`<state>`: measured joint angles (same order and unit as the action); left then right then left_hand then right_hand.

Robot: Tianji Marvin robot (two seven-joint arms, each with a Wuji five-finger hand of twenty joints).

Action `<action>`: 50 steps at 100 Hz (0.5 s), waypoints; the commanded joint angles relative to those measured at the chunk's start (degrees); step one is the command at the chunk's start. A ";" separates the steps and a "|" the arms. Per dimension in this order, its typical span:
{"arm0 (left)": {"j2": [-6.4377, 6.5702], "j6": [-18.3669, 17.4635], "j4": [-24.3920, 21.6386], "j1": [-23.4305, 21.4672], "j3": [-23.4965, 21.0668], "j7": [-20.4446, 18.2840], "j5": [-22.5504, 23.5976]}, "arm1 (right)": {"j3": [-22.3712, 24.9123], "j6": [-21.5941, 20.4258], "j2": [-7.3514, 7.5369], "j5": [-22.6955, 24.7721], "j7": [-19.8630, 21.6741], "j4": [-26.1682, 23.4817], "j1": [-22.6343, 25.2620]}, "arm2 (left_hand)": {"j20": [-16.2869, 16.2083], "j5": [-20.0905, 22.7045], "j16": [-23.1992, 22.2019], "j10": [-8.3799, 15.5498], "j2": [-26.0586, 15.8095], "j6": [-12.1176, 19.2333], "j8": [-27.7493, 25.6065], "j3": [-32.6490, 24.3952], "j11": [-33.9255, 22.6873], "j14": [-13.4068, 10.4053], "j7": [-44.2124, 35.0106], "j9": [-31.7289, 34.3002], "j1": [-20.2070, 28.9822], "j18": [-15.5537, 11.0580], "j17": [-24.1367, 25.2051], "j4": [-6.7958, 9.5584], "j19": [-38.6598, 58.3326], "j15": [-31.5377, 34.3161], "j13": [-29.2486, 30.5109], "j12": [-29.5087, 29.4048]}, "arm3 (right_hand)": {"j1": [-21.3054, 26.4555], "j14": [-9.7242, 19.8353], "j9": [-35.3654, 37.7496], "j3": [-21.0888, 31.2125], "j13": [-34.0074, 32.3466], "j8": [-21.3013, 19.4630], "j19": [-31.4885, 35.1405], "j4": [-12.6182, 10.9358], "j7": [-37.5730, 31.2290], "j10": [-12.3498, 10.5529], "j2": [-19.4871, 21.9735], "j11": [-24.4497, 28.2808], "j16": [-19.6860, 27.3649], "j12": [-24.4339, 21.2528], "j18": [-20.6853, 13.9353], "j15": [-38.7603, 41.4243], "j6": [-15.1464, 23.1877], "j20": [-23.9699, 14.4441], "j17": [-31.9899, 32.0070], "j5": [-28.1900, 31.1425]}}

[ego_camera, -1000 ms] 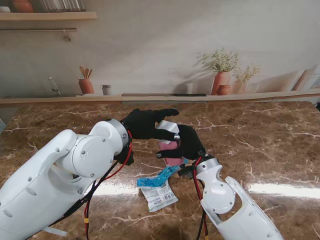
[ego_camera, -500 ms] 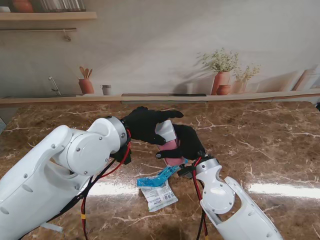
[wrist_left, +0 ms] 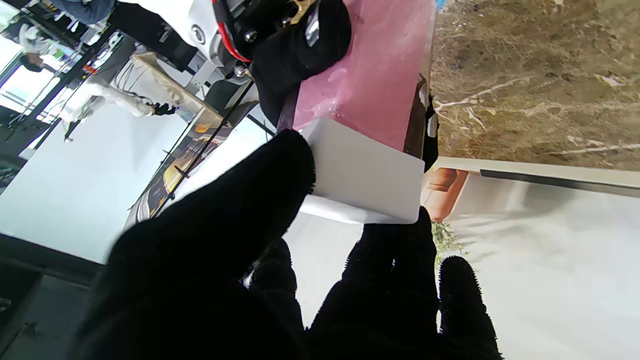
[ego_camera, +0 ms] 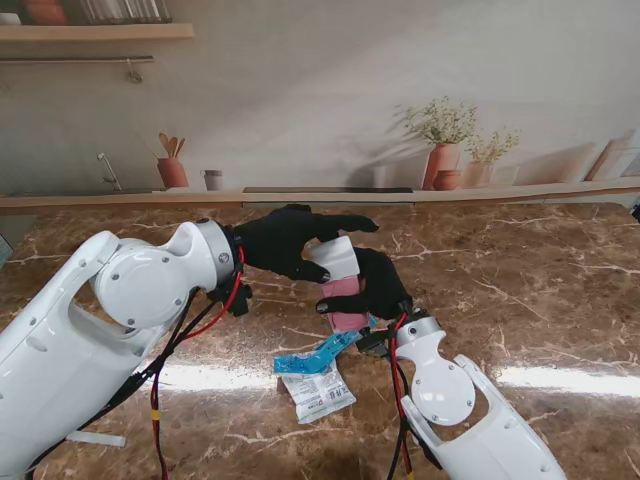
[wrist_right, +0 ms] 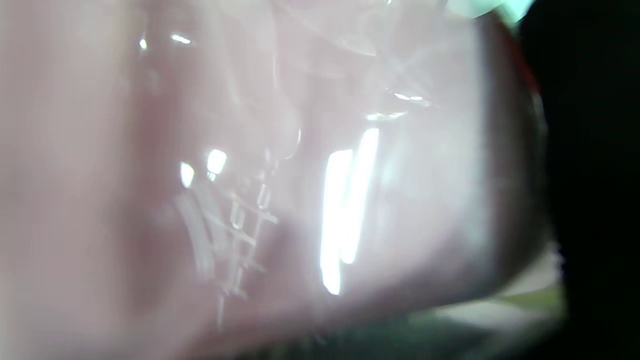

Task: Fill the seasoning bottle

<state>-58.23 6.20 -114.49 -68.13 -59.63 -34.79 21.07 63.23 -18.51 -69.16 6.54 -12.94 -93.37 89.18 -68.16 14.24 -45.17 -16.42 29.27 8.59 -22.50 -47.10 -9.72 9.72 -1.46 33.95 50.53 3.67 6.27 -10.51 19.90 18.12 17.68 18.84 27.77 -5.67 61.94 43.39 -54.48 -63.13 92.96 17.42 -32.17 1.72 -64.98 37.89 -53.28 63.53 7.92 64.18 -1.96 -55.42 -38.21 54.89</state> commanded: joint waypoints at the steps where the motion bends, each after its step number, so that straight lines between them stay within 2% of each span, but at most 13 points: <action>1: 0.09 0.33 0.51 -0.47 -0.14 -0.24 -1.80 | 0.20 -0.04 -0.10 -0.27 0.62 0.00 0.04 | 3.65 -2.20 1.99 23.54 -1.50 2.67 1.89 -11.50 -3.93 -6.00 -19.67 -3.82 2.06 -1.14 -0.15 4.82 -4.13 -2.57 -4.96 -1.20 | 23.87 6.55 3.90 32.88 -8.98 -8.06 2.27 -2.68 -26.88 -9.08 31.46 9.13 -4.98 2.48 -1.21 11.81 19.92 -1.35 0.25 11.61; 5: 0.02 0.43 0.51 -0.89 -0.47 -0.07 -2.89 | 0.21 -0.10 -0.14 -0.27 0.50 0.04 0.01 | 9.24 -3.77 3.42 22.28 -1.26 2.87 2.29 -10.20 -3.60 -5.64 -18.21 -10.69 -2.15 -0.57 -0.67 5.17 -6.21 -3.99 -8.19 -1.47 | 23.87 6.58 3.83 32.80 -8.73 -8.02 1.50 -2.66 -26.77 -9.08 31.47 9.03 -4.85 2.47 -1.16 11.40 19.90 -1.16 0.69 11.48; 9: -0.22 0.21 0.57 -1.66 -0.90 1.02 -3.55 | 0.23 -0.32 -0.22 -0.25 0.23 0.15 -0.01 | 12.81 -4.83 3.87 21.53 -1.91 2.80 2.49 -7.44 -3.45 -5.47 -16.76 -15.10 -6.67 -0.27 -0.85 5.69 -6.98 -4.72 -10.16 -1.33 | 23.85 6.61 3.56 32.62 -8.18 -7.92 0.49 -2.58 -26.51 -9.13 31.45 8.69 -4.42 2.29 -1.07 10.44 19.93 -0.91 1.20 11.25; 11: -0.38 0.06 0.57 -2.13 -1.15 1.83 -3.74 | 0.26 -0.46 -0.25 -0.19 0.05 0.23 -0.02 | 14.02 -5.47 4.04 21.14 -1.73 2.56 2.65 -4.05 -3.17 -5.34 -15.84 -17.30 -9.55 -0.04 -0.82 5.62 -6.98 -5.16 -11.10 -1.35 | 23.83 6.58 3.43 32.50 -7.95 -7.82 -0.08 -2.51 -26.32 -9.15 31.40 8.43 -4.12 2.10 -1.02 9.86 19.96 -0.77 1.43 11.13; 14: -0.66 0.07 0.47 -2.96 -1.53 3.20 -3.87 | 0.35 -0.68 -0.31 -0.09 -0.25 0.36 -0.01 | 15.63 -5.69 4.27 20.99 -2.20 2.02 3.88 1.09 -3.15 -5.30 -12.54 -19.54 -10.88 -0.02 -0.84 5.79 -6.94 -5.79 -12.26 -1.24 | 23.78 6.52 3.10 32.17 -7.49 -7.55 -1.14 -2.35 -25.80 -9.17 31.34 7.71 -3.46 1.54 -0.96 8.60 20.03 -0.51 1.89 10.81; 17: -0.90 0.21 0.22 -3.85 -1.94 4.49 -3.62 | 0.45 -0.84 -0.40 -0.05 -0.61 0.46 0.02 | 17.39 -5.83 4.76 21.30 -4.36 1.21 4.04 7.96 -2.43 -5.72 -9.97 -22.00 -12.10 -0.25 -0.95 5.97 -7.14 -6.59 -13.30 -1.56 | 23.71 6.43 2.80 31.82 -7.00 -7.21 -2.23 -2.24 -25.24 -9.11 31.28 6.98 -2.77 0.87 -0.91 7.32 20.08 -0.19 2.42 10.47; 21: -1.15 0.20 -0.10 -4.90 -2.54 5.90 -2.98 | 0.61 -1.04 -0.53 -0.08 -1.15 0.61 0.08 | 17.78 -6.21 5.33 20.75 -6.92 -0.63 4.50 15.18 -0.36 -5.75 -6.31 -23.02 -14.16 -0.16 -0.82 6.28 -6.70 -7.39 -14.08 -2.42 | 23.62 6.28 2.44 31.43 -6.31 -6.73 -3.62 -2.16 -24.53 -9.06 31.12 6.12 -1.84 0.00 -0.90 5.63 20.06 0.28 3.12 10.04; 26: -1.39 0.17 -0.45 -6.22 -3.36 7.23 -2.68 | 0.86 -1.27 -0.69 0.04 -1.85 0.91 0.08 | 18.02 -6.44 5.69 20.58 -9.52 -1.38 3.30 22.22 1.67 -5.88 -2.95 -23.77 -13.02 -0.21 -0.84 7.09 -6.67 -7.91 -14.49 -2.08 | 23.50 6.20 1.94 30.92 -5.55 -5.92 -5.15 -2.10 -23.40 -9.06 30.93 5.08 -0.72 -1.16 -0.86 3.59 20.08 0.85 3.97 9.23; 34: -1.65 0.32 -0.99 -8.48 -4.69 8.92 -1.90 | 1.40 -1.66 -0.83 0.35 -2.55 1.55 0.01 | 16.96 -6.77 5.62 20.32 -11.73 -2.39 1.54 25.43 0.93 -5.58 -2.81 -23.95 -13.49 0.24 -0.55 7.42 -5.76 -7.89 -13.65 -0.78 | 23.39 6.30 1.31 30.45 -4.48 -5.19 -7.28 -2.00 -22.64 -9.26 30.49 4.46 0.21 -1.88 -0.95 1.67 20.26 1.63 5.35 8.43; 36: -1.68 0.35 -1.08 -9.10 -5.05 9.22 -1.60 | 1.56 -1.81 -0.85 0.38 -2.66 1.75 -0.02 | 16.20 -6.60 5.77 20.40 -12.96 -2.69 0.84 29.16 1.43 -5.69 -1.58 -24.06 -12.22 0.28 -0.48 7.97 -5.75 -8.14 -13.69 -0.87 | 23.35 6.34 1.20 30.41 -4.29 -4.95 -7.96 -1.92 -22.39 -9.38 30.25 4.31 0.36 -2.06 -0.96 1.28 20.32 1.88 5.67 8.20; 39: -1.76 0.17 -1.06 -10.01 -5.55 9.90 -1.14 | 1.80 -2.05 -0.90 0.44 -2.87 2.10 -0.08 | 15.98 -6.50 5.87 20.33 -13.36 -2.89 0.57 30.42 1.66 -5.71 -1.29 -24.11 -11.99 0.15 -0.49 8.10 -5.76 -8.26 -13.60 -0.92 | 23.31 6.38 1.03 30.38 -4.01 -4.68 -8.62 -1.83 -22.13 -9.44 29.85 4.06 0.56 -2.31 -0.96 0.77 20.37 2.12 5.99 7.91; 46: -2.06 -0.26 -0.72 -12.10 -6.47 11.93 0.11 | 2.36 -2.63 -1.00 0.57 -3.31 3.08 -0.34 | 15.85 -6.26 8.00 19.92 -13.95 -3.61 -1.05 32.71 0.91 -5.53 -3.88 -23.81 -12.25 -0.50 -0.56 8.14 -5.81 -9.78 -12.35 -0.38 | 23.22 6.40 0.77 30.70 -3.52 -3.94 -10.18 -1.72 -21.67 -9.60 28.67 3.42 1.05 -3.00 -0.93 -0.55 20.51 2.71 6.52 7.56; 50: -2.30 -0.34 -0.33 -13.25 -6.90 13.35 0.46 | 2.67 -2.94 -1.10 0.63 -3.65 3.75 -0.55 | 17.37 -5.76 10.23 19.78 -14.27 -4.00 -1.02 34.77 0.45 -6.00 -5.24 -23.64 -11.38 -1.91 -1.11 8.43 -6.86 -10.51 -11.68 -0.39 | 23.17 6.41 0.70 30.98 -3.25 -3.70 -10.91 -1.69 -21.60 -9.82 27.91 3.25 1.14 -3.17 -0.88 -0.98 20.62 2.99 6.78 7.46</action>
<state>-60.28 6.02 -115.93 -79.46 -66.35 -23.05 21.13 65.25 -21.12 -70.07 7.43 -16.56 -90.78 88.96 -51.35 10.42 -37.34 2.37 17.20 5.48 -22.65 -15.51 -9.37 6.39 -1.40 12.01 38.43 4.14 5.42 -4.22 15.05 9.95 6.10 17.91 27.91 -5.13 61.78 43.37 -54.49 -63.04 83.42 17.42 -32.17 1.72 -64.84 37.95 -53.29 60.84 7.92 61.50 -1.96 -53.54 -31.99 54.75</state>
